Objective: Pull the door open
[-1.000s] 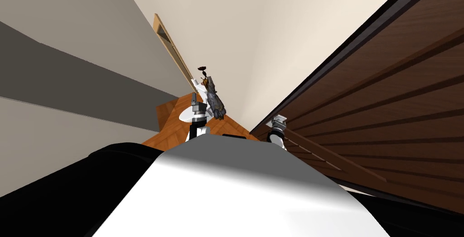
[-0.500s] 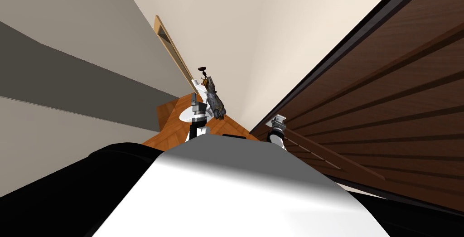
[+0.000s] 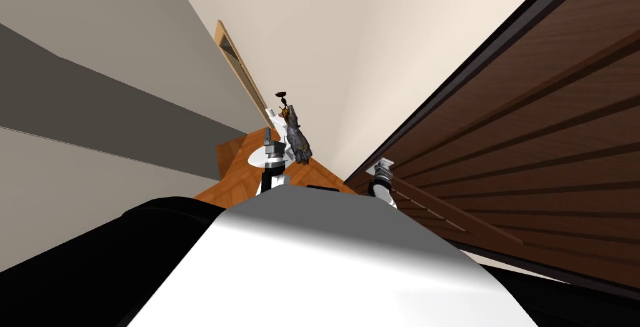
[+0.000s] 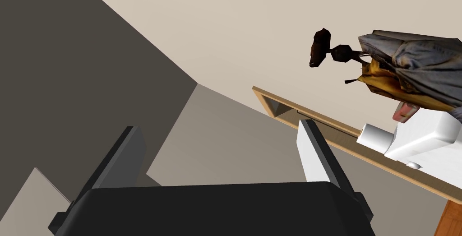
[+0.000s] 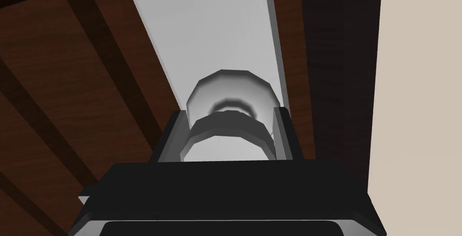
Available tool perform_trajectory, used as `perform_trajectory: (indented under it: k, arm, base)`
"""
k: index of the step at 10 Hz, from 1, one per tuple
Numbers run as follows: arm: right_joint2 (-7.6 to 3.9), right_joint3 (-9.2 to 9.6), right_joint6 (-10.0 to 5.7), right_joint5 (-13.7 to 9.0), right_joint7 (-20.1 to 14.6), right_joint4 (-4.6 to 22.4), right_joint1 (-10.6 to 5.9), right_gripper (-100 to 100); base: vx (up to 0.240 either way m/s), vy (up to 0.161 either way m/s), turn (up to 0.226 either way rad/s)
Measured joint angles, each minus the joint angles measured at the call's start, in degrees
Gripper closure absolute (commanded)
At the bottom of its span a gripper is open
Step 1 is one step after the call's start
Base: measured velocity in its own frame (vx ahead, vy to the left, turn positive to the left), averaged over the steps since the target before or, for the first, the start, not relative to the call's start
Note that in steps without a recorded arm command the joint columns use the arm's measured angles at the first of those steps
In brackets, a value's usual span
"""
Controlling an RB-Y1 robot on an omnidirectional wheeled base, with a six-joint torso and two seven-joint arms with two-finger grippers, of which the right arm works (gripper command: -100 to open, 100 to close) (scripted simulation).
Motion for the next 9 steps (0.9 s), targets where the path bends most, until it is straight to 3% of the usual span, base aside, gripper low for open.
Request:
perform_trajectory:
  k: [9]
  arm:
    - [2.0, -2.22, -6.95, -14.1, -8.0, 0.0, -1.63, 100]
  base:
    - [-0.042, 0.001, 0.004]
